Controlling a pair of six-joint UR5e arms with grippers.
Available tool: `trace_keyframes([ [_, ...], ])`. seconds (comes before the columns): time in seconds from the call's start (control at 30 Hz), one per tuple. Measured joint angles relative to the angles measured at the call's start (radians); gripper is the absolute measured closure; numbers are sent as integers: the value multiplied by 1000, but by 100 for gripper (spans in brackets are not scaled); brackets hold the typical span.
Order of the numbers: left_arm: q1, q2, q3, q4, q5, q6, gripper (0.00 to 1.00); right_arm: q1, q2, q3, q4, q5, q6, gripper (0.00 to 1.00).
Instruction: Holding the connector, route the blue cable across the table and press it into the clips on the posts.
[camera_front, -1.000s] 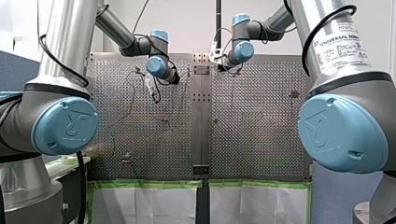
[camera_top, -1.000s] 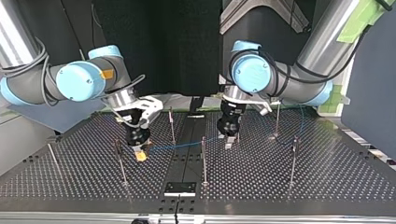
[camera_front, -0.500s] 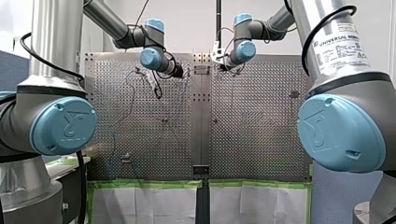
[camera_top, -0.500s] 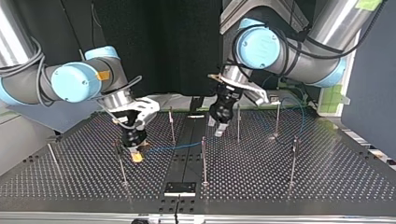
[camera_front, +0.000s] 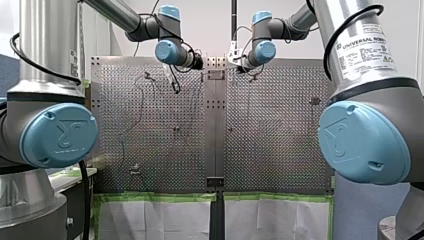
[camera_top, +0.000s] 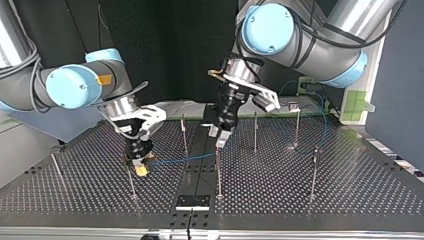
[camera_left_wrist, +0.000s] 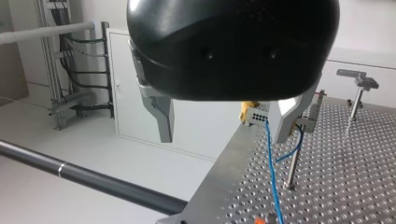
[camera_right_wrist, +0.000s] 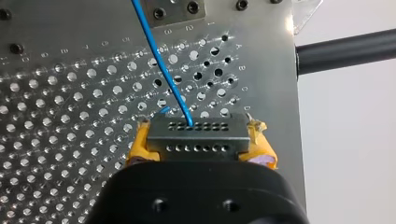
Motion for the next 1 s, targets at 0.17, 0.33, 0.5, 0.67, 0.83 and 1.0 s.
trace_keyframes([
  [0.17,-57,-51,56,-30,-57,27,0,-5,-4,0,2,0,0,100],
  [0.33,-111,-105,111,-38,-111,42,0,-10,-16,0,4,0,0,100],
  [0.5,-160,-141,158,-38,-153,43,0,-15,-25,0,4,0,0,100],
  [0.67,-168,-179,205,-61,-171,46,0,-16,-26,0,4,0,0,100],
  [0.83,-166,-224,252,-85,-207,59,0,-16,-26,0,5,0,0,100],
  [1.0,-158,-272,301,-78,-247,63,0,-17,-27,0,6,0,0,100],
])
